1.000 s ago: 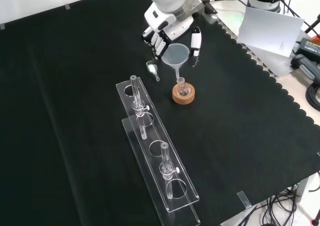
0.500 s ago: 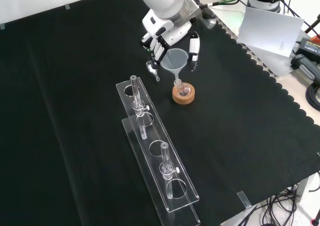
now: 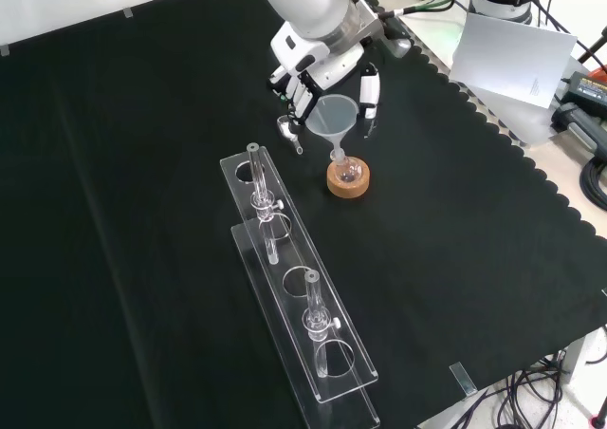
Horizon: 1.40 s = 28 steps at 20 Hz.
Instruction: Place the funnel on the round-bottom flask.
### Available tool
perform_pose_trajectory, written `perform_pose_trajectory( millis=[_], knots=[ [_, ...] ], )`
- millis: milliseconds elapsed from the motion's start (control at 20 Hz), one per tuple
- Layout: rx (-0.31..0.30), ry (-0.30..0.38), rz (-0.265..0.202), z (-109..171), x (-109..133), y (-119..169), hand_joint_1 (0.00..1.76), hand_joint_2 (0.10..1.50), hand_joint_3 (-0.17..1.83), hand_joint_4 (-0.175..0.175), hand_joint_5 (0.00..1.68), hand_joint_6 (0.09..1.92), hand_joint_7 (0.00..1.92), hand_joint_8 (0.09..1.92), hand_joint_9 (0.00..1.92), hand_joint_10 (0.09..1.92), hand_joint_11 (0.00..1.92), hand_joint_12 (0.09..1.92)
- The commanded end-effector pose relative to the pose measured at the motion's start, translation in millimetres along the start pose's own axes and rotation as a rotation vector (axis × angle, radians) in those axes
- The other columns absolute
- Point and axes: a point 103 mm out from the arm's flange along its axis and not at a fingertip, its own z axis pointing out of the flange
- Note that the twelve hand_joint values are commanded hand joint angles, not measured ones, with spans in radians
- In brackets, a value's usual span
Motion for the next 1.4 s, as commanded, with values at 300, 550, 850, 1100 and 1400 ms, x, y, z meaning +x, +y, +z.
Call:
perform_pose_trajectory(
  millis=[300, 550, 850, 1100, 1400],
  knots=[
    [0.035, 0.043, 0.012, 21, 7, -3, 0.68, 0.86, 0.11, 0.003, 0.71, 0.14, 1.01, 0.44, 0.63, 0.5, 0.0, 1.45],
    [0.026, 0.051, 0.019, 26, 15, -6, 0.68, 0.86, 0.11, 0.002, 0.7, 0.14, 1.01, 0.44, 0.63, 0.5, 0.0, 1.45],
    [0.039, 0.056, 0.02, 35, 16, -6, 0.68, 0.86, 0.11, 0.002, 0.7, 0.14, 1.01, 0.44, 0.63, 0.5, 0.0, 1.45],
    [0.038, 0.052, 0.026, 36, 25, -7, 0.68, 0.85, 0.11, 0.002, 0.7, 0.14, 1.01, 0.44, 0.63, 0.5, 0.0, 1.45],
    [0.034, 0.061, 0.016, 41, 16, -4, 0.68, 0.85, 0.11, 0.001, 0.7, 0.15, 1.01, 0.43, 0.62, 0.5, 0.0, 1.45]
  ],
)
